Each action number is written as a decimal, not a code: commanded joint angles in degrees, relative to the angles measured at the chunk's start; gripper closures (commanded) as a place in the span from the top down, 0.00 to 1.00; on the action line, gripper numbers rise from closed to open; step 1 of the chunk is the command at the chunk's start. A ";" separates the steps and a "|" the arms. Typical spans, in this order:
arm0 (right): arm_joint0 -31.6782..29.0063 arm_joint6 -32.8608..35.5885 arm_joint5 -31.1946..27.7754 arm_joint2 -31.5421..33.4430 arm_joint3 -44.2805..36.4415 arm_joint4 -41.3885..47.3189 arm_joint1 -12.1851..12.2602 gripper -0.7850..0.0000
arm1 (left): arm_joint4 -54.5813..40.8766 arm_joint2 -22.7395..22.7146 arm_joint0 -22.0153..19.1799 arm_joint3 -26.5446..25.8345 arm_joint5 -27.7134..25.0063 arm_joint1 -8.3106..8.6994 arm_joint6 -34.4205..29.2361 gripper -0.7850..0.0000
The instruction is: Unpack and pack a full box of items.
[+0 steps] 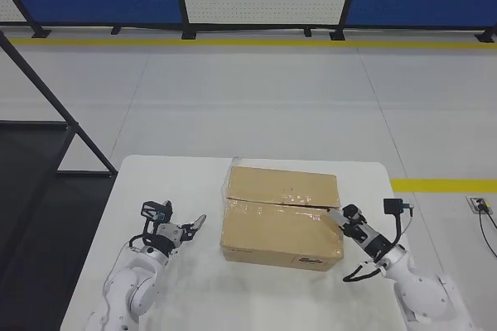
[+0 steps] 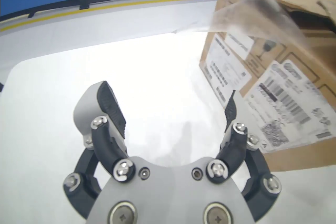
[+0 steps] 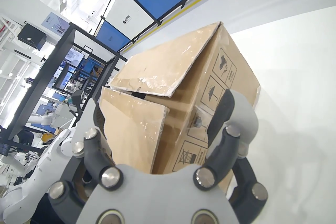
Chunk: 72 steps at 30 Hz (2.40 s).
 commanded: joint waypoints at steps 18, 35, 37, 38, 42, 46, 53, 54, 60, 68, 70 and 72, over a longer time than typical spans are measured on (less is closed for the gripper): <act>1.52 -2.30 2.57 -1.80 0.21 -0.57 0.31 1.00 | 6.09 4.42 -11.28 9.41 4.51 -1.14 -2.37 1.00; -12.17 -9.16 2.23 7.08 -9.50 0.38 1.43 1.00 | 16.17 17.11 -27.22 28.17 6.39 -5.01 5.41 1.00; -13.27 -9.77 2.45 7.57 -10.18 0.43 1.47 1.00 | 17.28 18.40 -28.60 30.43 7.95 -5.60 7.16 1.00; -13.75 -10.08 2.58 7.81 -10.43 0.51 1.49 1.00 | 17.76 18.95 -29.17 31.52 8.85 -5.89 8.04 1.00; -15.17 -10.73 2.81 8.40 -11.46 0.54 1.55 1.00 | 16.95 20.00 -30.71 34.98 11.38 -6.98 11.53 1.00; -15.71 -11.03 3.16 8.47 -12.00 0.49 1.59 1.00 | 14.29 19.51 -31.55 37.37 13.51 -7.71 15.31 1.00; -14.57 -10.76 3.97 7.71 -11.64 0.35 1.64 1.00 | 10.55 17.42 -30.81 40.39 20.66 -8.39 22.96 1.00; -14.26 -10.49 4.07 7.59 -11.65 0.36 1.66 1.00 | 10.41 17.12 -30.51 40.79 21.99 -8.43 24.33 1.00; -12.54 -9.35 4.39 6.92 -11.41 0.13 1.78 1.00 | 8.09 14.79 -27.48 42.09 28.73 -8.50 31.08 1.00; -10.15 -8.28 4.15 5.59 -9.67 0.06 1.88 1.00 | 9.98 13.11 -21.37 40.80 30.35 -7.59 33.69 1.00; -9.49 -7.93 4.04 5.25 -9.21 0.06 1.91 1.00 | 12.13 13.47 -19.82 39.94 29.91 -7.32 33.30 1.00; -8.87 -7.61 3.97 4.92 -8.91 0.02 1.94 1.00 | 14.64 13.96 -18.69 39.09 30.05 -7.10 32.61 1.00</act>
